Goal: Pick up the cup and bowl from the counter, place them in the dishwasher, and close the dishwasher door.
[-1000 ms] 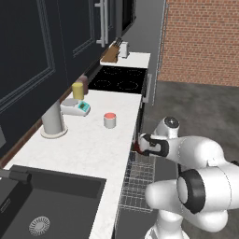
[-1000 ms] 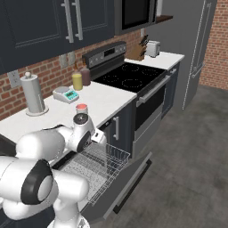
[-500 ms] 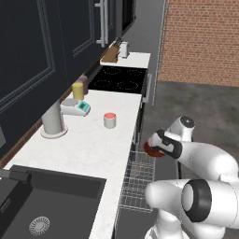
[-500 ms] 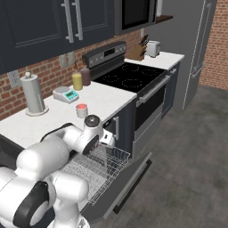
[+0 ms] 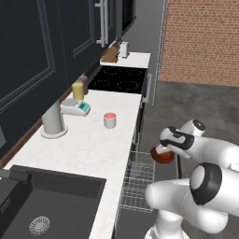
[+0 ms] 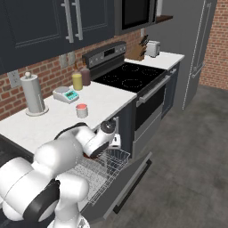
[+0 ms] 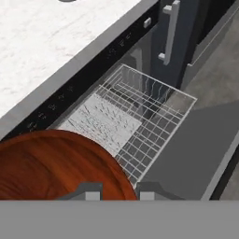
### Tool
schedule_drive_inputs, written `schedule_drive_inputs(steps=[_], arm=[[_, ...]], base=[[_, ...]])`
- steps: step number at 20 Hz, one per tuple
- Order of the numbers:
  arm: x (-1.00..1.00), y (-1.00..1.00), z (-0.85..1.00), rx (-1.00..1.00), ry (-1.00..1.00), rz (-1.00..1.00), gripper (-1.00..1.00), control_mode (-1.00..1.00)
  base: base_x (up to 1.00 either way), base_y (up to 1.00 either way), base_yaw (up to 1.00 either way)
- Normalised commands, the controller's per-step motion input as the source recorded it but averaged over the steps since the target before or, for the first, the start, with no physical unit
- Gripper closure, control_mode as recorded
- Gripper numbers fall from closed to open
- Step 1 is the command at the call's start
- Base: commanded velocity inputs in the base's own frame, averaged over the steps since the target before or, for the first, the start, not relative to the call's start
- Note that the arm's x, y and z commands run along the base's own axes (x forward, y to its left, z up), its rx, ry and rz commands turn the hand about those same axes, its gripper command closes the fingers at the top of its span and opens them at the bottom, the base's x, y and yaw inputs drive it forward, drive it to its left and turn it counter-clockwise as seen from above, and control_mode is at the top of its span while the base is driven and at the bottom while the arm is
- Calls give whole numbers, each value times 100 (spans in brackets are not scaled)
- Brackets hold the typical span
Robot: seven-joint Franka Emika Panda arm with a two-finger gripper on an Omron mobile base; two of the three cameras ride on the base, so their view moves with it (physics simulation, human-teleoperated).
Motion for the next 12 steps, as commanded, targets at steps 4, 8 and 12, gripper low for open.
schedule_drive_inputs(steps=[4, 8, 12], arm=[[2, 1, -16, -7, 0, 30, 100, -100], [9, 10, -14, -5, 0, 26, 100, -100], [1, 8, -16, -3, 0, 17, 100, -100]], base=[[0, 0, 0], [0, 0, 0], [0, 0, 0]])
